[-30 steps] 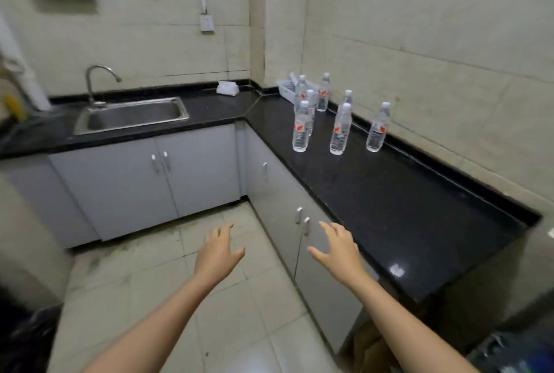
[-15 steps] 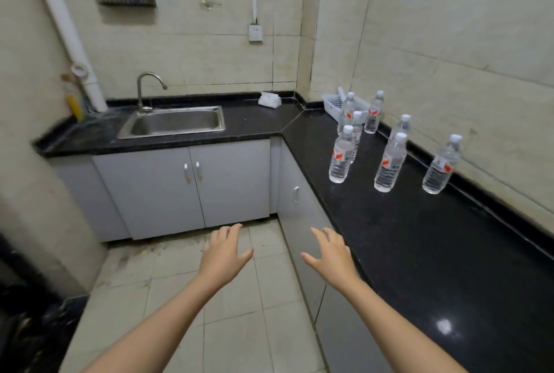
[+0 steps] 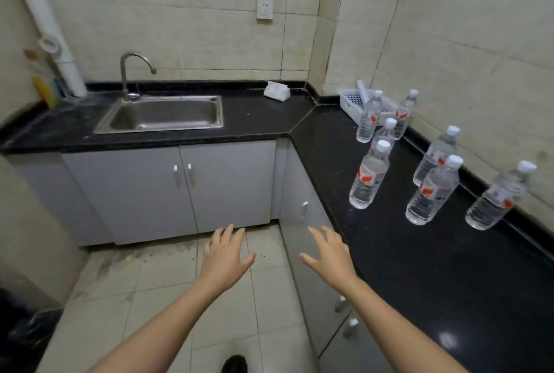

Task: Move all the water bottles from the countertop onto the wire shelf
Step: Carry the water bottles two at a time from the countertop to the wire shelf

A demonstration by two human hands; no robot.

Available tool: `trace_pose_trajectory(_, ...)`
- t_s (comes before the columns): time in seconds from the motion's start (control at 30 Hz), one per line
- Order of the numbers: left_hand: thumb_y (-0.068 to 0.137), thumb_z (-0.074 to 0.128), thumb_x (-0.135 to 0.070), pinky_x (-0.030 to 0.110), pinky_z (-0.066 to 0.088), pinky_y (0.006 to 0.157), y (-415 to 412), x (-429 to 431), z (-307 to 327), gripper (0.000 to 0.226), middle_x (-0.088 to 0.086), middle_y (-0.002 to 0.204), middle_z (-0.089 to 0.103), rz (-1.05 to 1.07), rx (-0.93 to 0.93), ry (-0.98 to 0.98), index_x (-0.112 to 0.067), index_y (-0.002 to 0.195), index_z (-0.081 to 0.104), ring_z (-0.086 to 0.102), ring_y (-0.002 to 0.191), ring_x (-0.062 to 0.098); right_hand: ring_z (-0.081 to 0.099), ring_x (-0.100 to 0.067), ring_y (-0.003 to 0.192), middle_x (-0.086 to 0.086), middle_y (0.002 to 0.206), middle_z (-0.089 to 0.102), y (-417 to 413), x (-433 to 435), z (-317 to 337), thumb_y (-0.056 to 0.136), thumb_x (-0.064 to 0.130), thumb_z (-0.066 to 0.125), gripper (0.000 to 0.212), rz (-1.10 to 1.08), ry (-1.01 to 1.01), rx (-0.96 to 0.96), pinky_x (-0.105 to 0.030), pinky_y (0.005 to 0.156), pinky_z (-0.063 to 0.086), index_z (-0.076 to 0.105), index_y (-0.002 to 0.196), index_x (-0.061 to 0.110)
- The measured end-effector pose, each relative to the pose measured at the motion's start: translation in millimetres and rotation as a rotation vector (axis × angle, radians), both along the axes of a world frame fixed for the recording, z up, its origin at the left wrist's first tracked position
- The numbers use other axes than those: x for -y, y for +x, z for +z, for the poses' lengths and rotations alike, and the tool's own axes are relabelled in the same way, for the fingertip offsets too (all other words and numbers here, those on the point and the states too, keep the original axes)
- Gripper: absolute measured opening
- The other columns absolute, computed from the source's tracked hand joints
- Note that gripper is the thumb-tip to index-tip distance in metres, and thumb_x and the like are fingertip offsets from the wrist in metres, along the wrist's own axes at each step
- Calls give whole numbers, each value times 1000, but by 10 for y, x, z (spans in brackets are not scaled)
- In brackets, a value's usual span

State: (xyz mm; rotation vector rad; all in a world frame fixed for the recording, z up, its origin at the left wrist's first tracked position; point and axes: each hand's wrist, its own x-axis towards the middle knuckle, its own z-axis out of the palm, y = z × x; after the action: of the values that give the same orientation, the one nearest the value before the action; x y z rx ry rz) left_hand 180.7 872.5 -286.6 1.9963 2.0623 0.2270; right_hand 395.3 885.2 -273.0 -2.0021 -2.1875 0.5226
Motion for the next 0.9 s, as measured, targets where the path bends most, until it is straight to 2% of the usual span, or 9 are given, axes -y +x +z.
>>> trace_pose_trajectory(0.2, 90, 40, -48, 42, 14, 113, 24, -1270, 84, 63, 4, 156, 13, -125, 58, 0, -20, 143, 21, 8, 143, 24, 16, -24, 141, -10, 152, 22, 36, -925, 77, 87, 42, 53, 64, -192, 30, -33, -39, 111, 21, 26, 142, 23)
trace_pose_trajectory(0.4, 91, 40, -46, 41, 14, 113, 414, -2216, 170, 61, 4, 155, 16, -274, 140, -7, -18, 143, 23, 10, 142, 24, 22, -23, 139, -9, 150, 26, 315, -1369, 259, 87, 40, 55, 62, -433, 78, -94, -39, 111, 23, 31, 141, 22)
trace_pose_trajectory(0.7, 89, 43, -46, 43, 16, 113, 1261, -3366, 181, 62, 5, 154, 19, -385, 183, 12, -20, 142, 25, 13, 142, 25, 15, -22, 142, -8, 152, 21, 538, -2529, 533, 87, 39, 54, 63, -364, 256, -133, -35, 114, 15, 28, 142, 21)
trace_pose_trajectory(0.9, 90, 44, -44, 43, 16, 112, 1385, -4282, 493, 61, 5, 154, 19, -324, 145, 116, -19, 142, 25, 12, 142, 26, 16, -25, 141, -11, 152, 21, 727, -3760, 797, 88, 37, 53, 61, -411, 313, -217, -40, 111, 21, 28, 141, 20)
